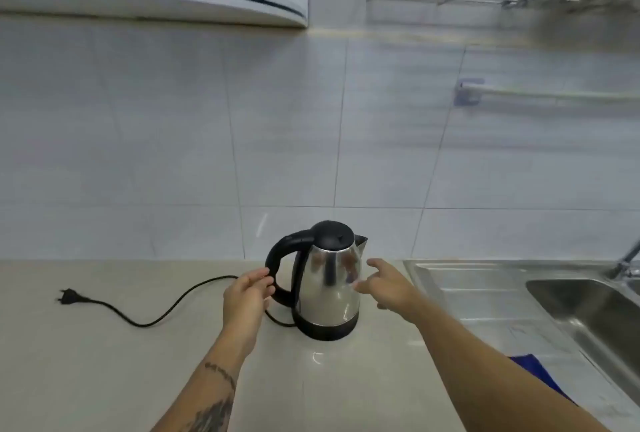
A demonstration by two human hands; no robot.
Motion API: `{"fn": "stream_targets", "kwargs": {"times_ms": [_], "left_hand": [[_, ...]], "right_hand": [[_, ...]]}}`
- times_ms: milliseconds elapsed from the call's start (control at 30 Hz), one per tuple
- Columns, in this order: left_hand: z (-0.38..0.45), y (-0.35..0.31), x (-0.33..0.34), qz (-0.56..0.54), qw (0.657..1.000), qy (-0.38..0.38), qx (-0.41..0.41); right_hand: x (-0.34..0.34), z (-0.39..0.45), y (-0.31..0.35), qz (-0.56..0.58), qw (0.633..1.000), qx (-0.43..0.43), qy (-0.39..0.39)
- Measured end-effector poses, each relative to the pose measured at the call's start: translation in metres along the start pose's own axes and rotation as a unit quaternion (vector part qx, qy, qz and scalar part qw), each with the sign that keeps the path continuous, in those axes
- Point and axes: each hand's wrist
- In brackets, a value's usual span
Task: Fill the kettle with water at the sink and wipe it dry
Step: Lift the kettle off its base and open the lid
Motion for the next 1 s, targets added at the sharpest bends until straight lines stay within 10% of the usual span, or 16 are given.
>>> {"fn": "stream_targets", "kwargs": {"times_ms": [1000], "left_hand": [[0.029, 0.027, 0.025, 0.030, 0.994, -0.041, 0.093]], "right_hand": [[0.000, 0.014, 0.001, 0.164, 0.982, -0.055, 0.074]]}}
Point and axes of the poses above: each hand's wrist, its own z-axis towards the middle knuckle, its own x-axis out of the palm, y = z × x, and after that the axes turned 1 degree about y, right-handed
